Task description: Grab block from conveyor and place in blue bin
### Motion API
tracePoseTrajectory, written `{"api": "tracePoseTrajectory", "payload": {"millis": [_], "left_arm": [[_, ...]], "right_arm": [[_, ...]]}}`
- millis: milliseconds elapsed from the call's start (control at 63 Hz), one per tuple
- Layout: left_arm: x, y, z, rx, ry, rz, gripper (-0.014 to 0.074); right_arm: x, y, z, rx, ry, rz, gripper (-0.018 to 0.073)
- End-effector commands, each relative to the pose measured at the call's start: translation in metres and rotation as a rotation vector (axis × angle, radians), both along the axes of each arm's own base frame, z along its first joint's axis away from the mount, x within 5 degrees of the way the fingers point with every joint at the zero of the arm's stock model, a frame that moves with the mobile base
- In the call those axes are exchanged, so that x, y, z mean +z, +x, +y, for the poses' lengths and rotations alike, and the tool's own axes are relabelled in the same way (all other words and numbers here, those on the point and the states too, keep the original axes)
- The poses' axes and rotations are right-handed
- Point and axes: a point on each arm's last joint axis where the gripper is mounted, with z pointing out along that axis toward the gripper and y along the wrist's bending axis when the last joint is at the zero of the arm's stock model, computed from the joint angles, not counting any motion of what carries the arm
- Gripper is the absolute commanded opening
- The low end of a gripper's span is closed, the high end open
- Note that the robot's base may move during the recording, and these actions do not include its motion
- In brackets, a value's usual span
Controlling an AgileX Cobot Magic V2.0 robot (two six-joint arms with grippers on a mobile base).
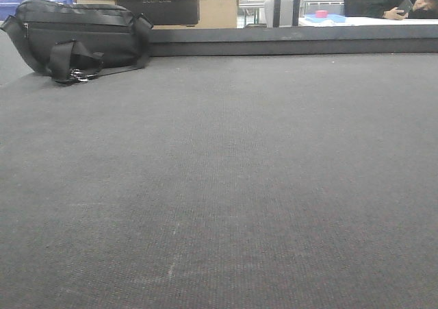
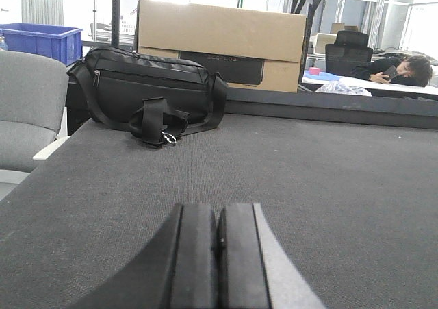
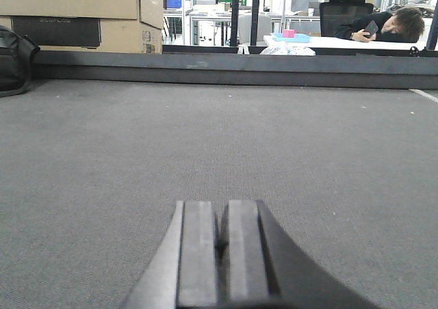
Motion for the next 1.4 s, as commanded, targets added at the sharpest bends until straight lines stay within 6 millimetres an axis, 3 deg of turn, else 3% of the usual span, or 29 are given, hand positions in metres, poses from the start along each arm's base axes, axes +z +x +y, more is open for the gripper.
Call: {"api": "tracePoseTrajectory", "payload": {"millis": [0,619,826,937,1048,1223,1382], "left_arm": [[0.003,-0.001,0.0,-0.006,-0.002,-0.026,-0.0111],[0.003,-0.001,0.0,-0.005,0.002,-0.029,-0.0111],[0.007,-0.001,0.0,-0.007,-0.001,-0.069,-0.0111],[0.004,-0.001,0.0,-0.003,-0.003,0.002,-0.0111],[0.022,-0.006,0.001,-0.001,-0.016,0.04,-0.0111],[0.08,-0.021,0.003,0.008,-0.016,0.124,-0.0111],[0.115,0.003,0.001,0.017,0.003,0.379,-0.0111]], "right_arm": [[0.002,0.0,0.0,-0.001,-0.012,-0.017,-0.0162],[0.003,0.0,0.0,-0.001,-0.012,-0.019,-0.0162],[0.012,0.0,-0.001,-0.008,-0.006,-0.122,-0.0162],[0.021,-0.002,-0.001,-0.014,-0.001,-0.22,-0.0162],[0.045,-0.008,-0.001,-0.006,0.002,-0.209,-0.0162],[0.099,-0.025,0.0,0.014,-0.003,-0.11,-0.0162],[0.126,-0.015,0.003,0.043,-0.011,0.194,-0.0162]]}}
